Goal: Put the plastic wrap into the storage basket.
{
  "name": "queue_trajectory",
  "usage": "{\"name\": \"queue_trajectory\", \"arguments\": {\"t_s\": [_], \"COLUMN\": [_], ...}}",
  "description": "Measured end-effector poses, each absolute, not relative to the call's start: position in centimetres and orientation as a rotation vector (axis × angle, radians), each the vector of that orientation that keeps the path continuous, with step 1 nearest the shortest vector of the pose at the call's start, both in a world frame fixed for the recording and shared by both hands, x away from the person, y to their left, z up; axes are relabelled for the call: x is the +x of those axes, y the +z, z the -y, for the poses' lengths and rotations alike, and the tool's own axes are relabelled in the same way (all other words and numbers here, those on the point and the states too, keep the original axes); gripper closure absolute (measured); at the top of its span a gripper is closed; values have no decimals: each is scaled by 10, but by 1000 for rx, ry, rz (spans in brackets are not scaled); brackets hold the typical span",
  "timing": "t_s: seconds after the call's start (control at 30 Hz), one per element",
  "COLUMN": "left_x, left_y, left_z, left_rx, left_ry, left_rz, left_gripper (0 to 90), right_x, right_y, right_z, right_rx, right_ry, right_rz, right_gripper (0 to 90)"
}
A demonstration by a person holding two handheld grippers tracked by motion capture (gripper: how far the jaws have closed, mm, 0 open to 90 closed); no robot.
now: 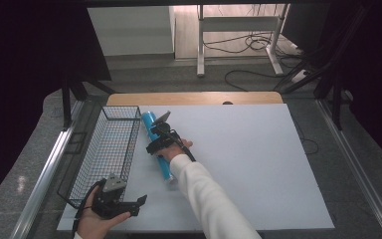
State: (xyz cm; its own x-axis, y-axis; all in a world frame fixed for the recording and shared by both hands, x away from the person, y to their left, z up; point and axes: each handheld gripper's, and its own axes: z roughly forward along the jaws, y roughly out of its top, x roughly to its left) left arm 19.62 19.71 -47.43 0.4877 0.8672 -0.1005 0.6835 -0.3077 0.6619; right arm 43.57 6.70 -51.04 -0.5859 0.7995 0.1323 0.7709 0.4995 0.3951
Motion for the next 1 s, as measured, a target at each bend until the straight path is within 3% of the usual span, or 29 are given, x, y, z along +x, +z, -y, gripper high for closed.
{"name": "queue_trajectory", "arguments": {"t_s": [0.27,1.0], "left_x": [196,197], "left_y": [-475,-476], "left_z": [-198,-200], "left_rx": [2083,2080], "left_ry": [359,354], "left_rz": [-1277,-1283], "left_gripper": [156,158], "right_x": [437,450], "right_y": [-510,-504], "right_z": [-68,-40], "right_rx": [1432,1689], "right_ry": [652,873], "right_rz": [-2671,-2682], "right_gripper": [291,311]}}
